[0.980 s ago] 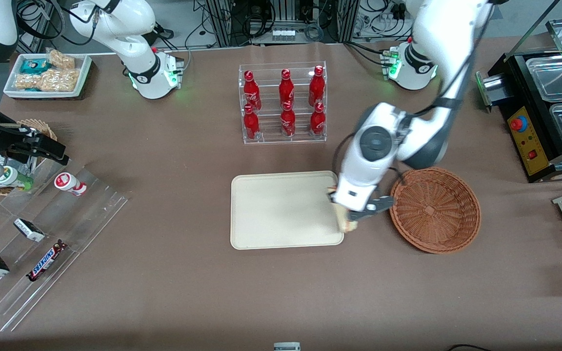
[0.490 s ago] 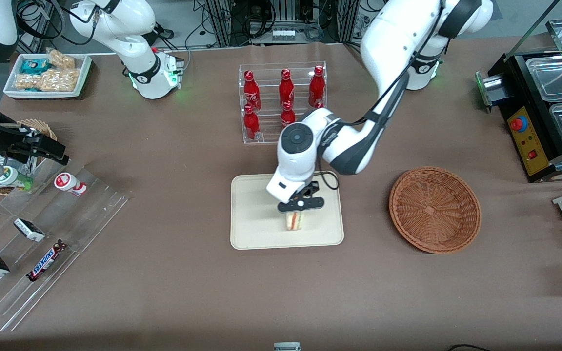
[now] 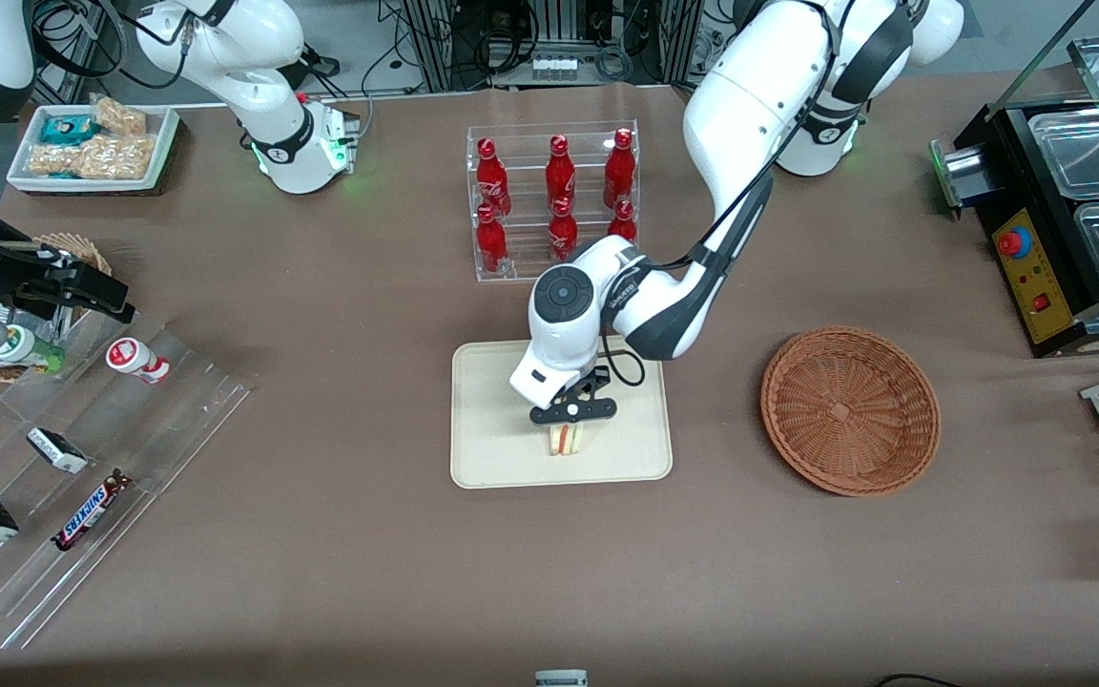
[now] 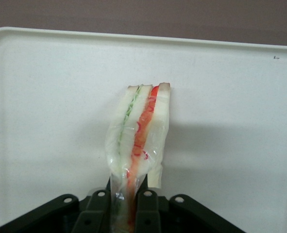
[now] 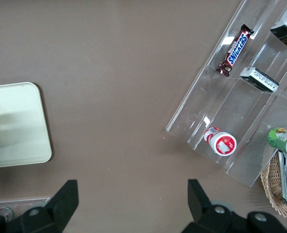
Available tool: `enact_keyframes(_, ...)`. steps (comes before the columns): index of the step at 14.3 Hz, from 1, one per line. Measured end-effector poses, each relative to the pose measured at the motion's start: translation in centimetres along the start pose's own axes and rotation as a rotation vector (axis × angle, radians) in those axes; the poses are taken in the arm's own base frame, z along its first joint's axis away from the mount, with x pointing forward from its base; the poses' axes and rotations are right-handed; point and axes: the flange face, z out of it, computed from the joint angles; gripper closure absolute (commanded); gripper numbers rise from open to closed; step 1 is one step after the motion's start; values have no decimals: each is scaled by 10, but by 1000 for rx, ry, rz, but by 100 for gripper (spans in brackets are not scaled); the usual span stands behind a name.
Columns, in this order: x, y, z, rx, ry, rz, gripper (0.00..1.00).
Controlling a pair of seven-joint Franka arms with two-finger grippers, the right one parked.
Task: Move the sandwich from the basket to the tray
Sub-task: 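Lower the sandwich onto the tray and open the left gripper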
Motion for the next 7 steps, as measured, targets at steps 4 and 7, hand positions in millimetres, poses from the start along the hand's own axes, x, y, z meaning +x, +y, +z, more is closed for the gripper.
enact_keyframes(4, 16, -1, -32, -25, 35, -17, 0)
enact_keyframes(7, 34, -14, -103, -40, 74, -42, 0)
